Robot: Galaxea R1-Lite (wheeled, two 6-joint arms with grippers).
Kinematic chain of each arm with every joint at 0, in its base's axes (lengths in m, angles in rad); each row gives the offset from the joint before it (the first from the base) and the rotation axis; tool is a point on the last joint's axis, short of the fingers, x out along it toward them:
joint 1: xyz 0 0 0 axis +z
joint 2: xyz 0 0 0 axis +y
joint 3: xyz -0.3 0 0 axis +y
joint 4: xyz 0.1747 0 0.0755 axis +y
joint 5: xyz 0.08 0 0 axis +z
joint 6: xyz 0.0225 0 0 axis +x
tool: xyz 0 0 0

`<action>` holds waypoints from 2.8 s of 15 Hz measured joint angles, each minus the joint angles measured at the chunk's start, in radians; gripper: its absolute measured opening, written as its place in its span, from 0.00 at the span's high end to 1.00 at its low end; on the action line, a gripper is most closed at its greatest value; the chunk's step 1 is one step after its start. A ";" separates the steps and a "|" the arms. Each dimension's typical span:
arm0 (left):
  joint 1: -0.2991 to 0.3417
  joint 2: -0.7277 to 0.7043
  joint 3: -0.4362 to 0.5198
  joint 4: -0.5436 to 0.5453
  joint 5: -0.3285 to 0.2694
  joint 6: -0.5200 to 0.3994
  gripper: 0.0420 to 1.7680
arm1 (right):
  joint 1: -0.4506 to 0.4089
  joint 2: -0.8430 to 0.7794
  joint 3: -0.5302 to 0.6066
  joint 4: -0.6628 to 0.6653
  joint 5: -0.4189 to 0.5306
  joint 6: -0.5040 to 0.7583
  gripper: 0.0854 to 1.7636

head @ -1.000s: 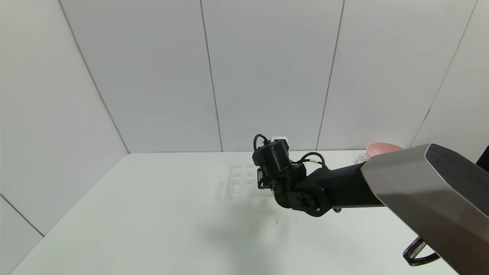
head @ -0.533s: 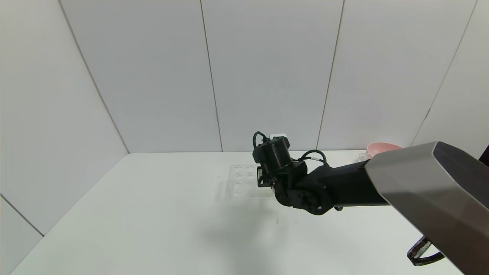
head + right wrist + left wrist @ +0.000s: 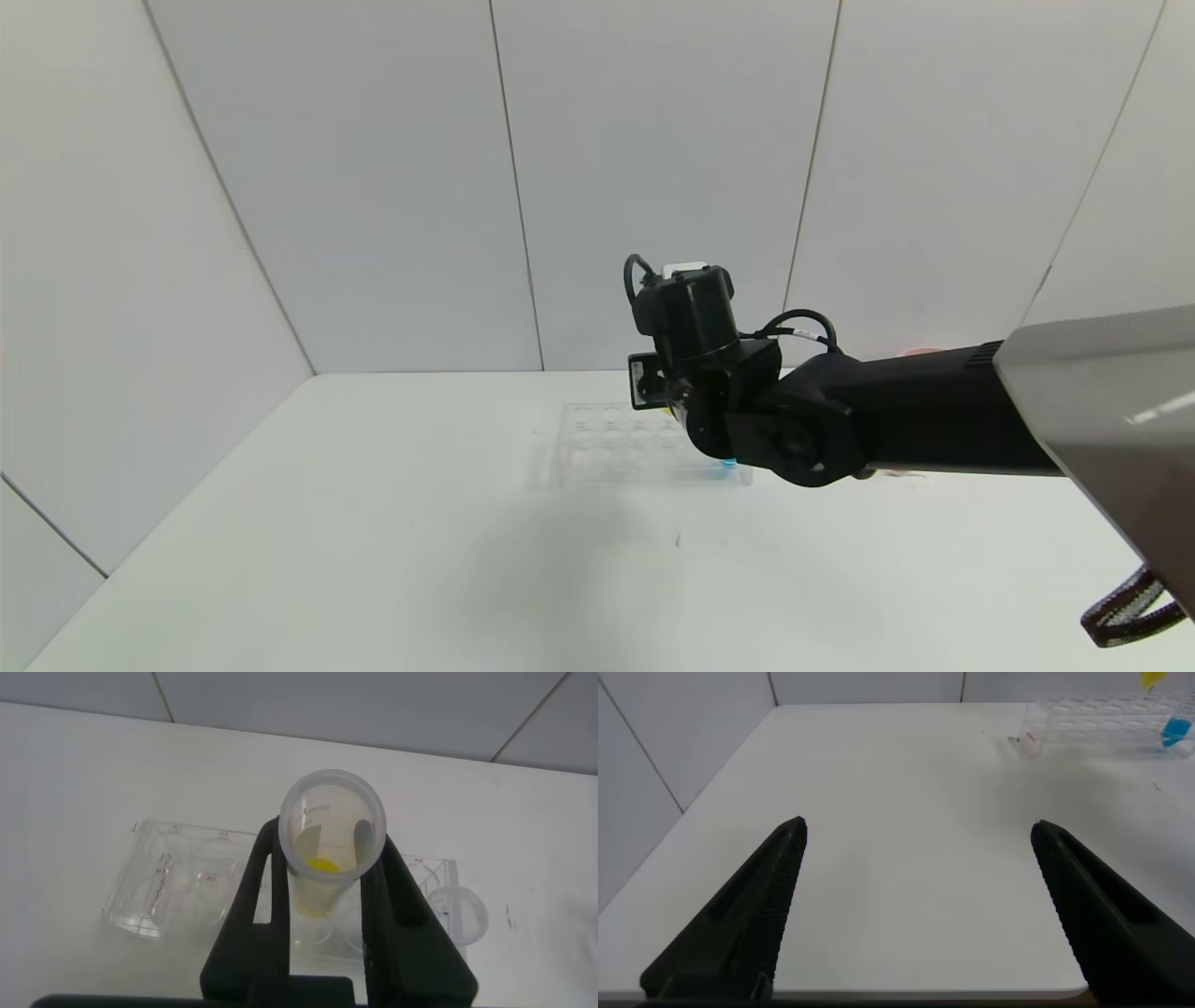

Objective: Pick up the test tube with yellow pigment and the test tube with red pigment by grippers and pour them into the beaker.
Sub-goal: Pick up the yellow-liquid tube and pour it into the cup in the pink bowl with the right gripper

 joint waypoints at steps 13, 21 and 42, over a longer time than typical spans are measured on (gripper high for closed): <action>0.000 0.000 0.000 0.000 0.000 0.000 0.03 | -0.017 -0.219 0.300 -0.002 0.294 -0.052 0.76; 0.000 0.000 0.000 0.000 0.000 0.000 0.03 | -0.464 -0.623 0.649 0.177 0.891 -0.433 0.76; 0.000 0.000 0.000 0.000 0.000 0.000 0.03 | -0.960 -0.163 -0.241 0.866 0.920 -1.132 0.76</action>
